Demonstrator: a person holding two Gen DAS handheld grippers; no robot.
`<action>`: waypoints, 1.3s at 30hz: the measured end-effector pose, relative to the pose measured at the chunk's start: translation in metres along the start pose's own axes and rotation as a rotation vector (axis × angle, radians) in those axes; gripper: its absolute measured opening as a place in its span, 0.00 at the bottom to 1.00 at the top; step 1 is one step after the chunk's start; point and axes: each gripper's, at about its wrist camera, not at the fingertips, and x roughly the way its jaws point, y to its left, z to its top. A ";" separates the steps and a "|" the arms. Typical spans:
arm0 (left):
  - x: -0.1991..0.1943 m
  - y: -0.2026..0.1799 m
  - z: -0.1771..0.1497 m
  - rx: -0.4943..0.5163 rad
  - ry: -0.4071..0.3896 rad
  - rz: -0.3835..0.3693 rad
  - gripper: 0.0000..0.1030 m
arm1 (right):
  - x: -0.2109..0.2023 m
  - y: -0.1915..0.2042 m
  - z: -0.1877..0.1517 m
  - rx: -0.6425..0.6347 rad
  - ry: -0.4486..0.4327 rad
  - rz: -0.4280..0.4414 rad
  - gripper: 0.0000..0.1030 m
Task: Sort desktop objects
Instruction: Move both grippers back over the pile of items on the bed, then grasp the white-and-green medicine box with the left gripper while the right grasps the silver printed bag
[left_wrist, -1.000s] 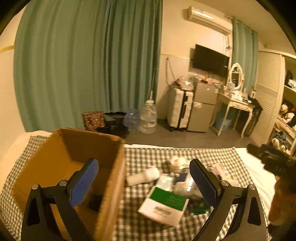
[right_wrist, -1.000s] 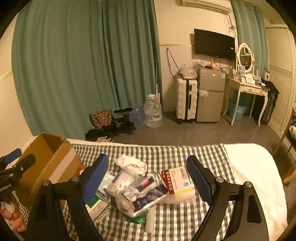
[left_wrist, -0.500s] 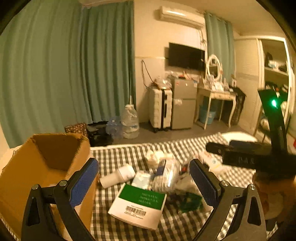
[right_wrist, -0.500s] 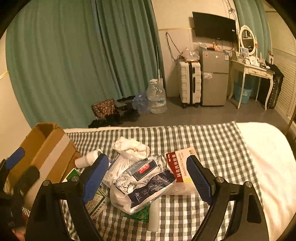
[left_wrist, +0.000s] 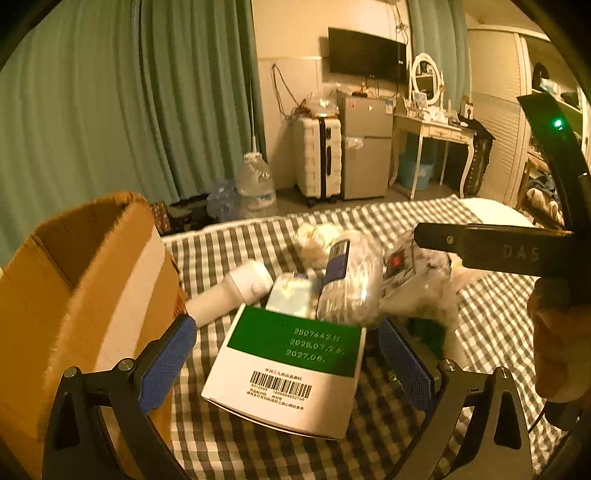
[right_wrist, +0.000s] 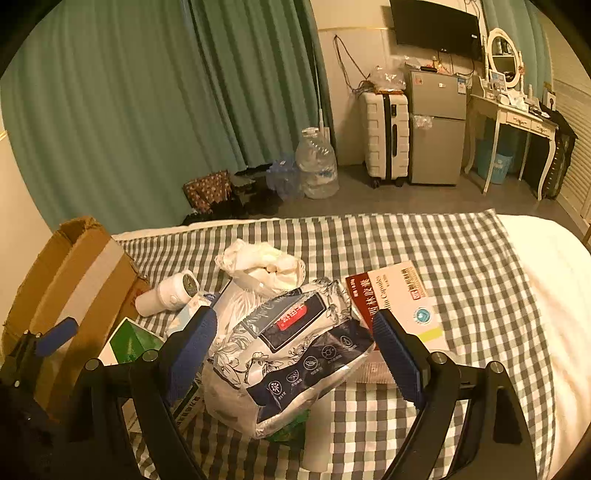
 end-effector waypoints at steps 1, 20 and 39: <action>0.005 0.001 -0.001 -0.001 0.017 -0.011 0.98 | 0.003 0.002 -0.001 -0.001 0.005 0.000 0.84; 0.029 -0.004 -0.010 0.060 0.081 0.032 0.98 | 0.030 0.010 -0.019 -0.046 0.152 -0.056 0.50; 0.030 -0.013 -0.004 0.031 0.191 -0.160 0.96 | 0.003 0.010 -0.004 -0.042 0.064 -0.042 0.16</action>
